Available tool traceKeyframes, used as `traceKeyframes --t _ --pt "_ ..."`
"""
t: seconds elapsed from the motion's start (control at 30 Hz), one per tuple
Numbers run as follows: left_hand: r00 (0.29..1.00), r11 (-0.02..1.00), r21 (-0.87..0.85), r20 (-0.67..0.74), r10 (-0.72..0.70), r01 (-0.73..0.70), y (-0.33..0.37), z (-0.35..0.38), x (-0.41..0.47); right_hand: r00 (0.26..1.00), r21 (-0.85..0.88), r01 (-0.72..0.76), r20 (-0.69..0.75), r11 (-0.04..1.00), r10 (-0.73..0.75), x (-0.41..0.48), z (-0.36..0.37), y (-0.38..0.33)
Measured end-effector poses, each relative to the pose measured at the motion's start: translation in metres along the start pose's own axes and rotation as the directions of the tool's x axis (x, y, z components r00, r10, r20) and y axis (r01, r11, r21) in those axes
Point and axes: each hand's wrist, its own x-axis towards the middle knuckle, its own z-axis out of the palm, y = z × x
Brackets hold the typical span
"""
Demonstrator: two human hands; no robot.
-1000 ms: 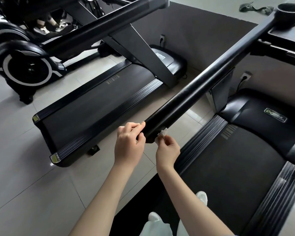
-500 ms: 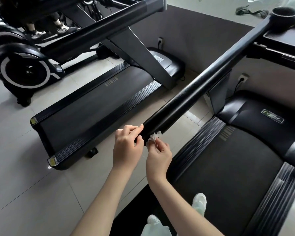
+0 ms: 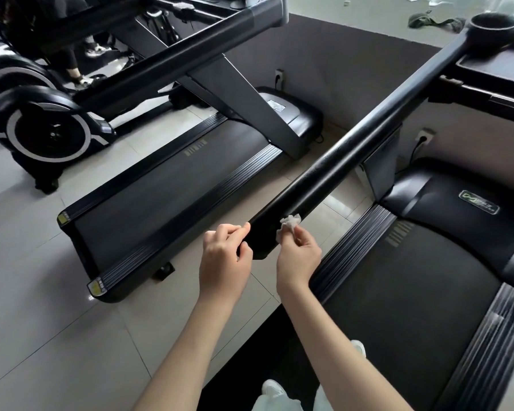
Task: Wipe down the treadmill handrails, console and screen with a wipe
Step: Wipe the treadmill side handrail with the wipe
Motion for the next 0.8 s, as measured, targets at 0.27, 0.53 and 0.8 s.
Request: traceKeyframes --t 0.27,0.53,0.8 --pt "0.993 0.994 0.113 0.118 -0.008 -0.006 0.02 -0.004 0.016 0.996 -0.023 -0.084 0.001 0.996 0.084 0.006 -0.003 0.004" --pt "0.984 0.982 0.182 0.162 -0.07 0.04 0.025 -0.006 0.021 0.987 0.013 -0.158 -0.004 0.987 0.158 0.022 -0.005 0.005" --pt "0.973 0.978 0.202 0.212 -0.091 0.047 0.028 -0.01 0.027 0.991 0.021 -0.122 -0.059 0.992 0.123 0.047 -0.006 -0.007"
